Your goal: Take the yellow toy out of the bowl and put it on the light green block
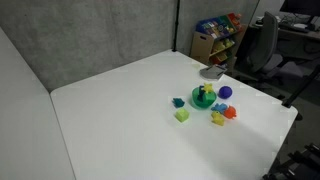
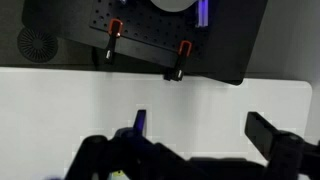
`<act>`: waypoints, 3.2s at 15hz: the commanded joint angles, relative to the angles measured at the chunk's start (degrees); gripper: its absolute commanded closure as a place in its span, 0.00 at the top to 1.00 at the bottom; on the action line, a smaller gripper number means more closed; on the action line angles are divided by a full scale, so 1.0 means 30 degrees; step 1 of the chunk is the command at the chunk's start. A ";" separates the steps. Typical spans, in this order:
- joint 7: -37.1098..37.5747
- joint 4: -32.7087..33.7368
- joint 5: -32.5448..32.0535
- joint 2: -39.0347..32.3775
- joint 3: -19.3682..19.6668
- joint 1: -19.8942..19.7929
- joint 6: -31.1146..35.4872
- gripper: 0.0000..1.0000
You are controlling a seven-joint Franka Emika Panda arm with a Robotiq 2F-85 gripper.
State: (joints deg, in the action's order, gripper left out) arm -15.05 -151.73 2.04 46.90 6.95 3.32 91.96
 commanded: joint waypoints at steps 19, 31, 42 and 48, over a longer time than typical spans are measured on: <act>0.1556 0.4706 -0.0086 -0.8670 -0.0938 -0.0485 0.4449 1.00; 0.5740 0.9723 -0.0901 -1.7712 -0.1780 -0.0598 1.0098 1.00; 1.0768 1.4469 -0.3840 -2.4810 -0.0934 0.0297 1.3320 1.00; 1.3158 1.6777 -0.5453 -2.7781 0.0380 0.1683 1.4807 1.00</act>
State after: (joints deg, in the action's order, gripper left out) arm 20.08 -105.99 -11.54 -32.09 5.64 5.88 135.23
